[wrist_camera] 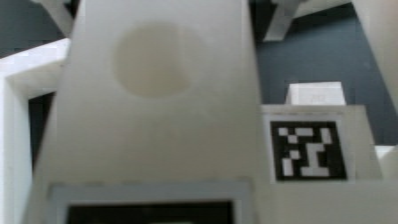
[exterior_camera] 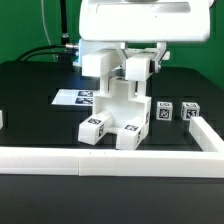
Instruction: Assemble chair
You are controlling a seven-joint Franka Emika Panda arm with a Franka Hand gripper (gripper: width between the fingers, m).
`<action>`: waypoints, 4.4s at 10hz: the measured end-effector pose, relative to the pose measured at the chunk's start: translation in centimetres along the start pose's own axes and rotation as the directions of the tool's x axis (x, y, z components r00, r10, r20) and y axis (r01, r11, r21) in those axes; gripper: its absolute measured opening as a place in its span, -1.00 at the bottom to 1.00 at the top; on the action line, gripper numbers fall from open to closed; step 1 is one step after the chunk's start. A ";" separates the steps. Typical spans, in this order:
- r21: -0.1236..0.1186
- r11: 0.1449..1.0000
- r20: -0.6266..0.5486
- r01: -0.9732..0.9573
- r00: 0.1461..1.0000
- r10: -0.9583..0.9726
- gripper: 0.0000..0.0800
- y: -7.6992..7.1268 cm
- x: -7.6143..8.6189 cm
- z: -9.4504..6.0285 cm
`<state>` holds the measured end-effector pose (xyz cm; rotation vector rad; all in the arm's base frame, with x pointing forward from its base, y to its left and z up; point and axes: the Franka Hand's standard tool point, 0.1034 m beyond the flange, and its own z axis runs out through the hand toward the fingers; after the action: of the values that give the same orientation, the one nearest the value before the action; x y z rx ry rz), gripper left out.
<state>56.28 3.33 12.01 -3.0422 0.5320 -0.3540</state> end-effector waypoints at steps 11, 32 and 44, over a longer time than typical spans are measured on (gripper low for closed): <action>-0.007 1.000 -0.005 -0.017 1.000 0.017 -0.29 0.4 0.1 0.6; -0.050 0.998 0.020 0.045 0.999 -0.044 0.62 2.1 -0.9 4.3; -0.011 0.978 0.097 0.210 0.973 -0.208 0.62 4.3 1.8 -0.1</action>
Offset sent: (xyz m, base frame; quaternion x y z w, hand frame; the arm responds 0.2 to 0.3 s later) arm 0.0063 -0.0152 -0.0034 -0.0072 0.0064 -0.0049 0.9999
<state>56.51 -1.30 12.20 -3.1230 0.2118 -0.2080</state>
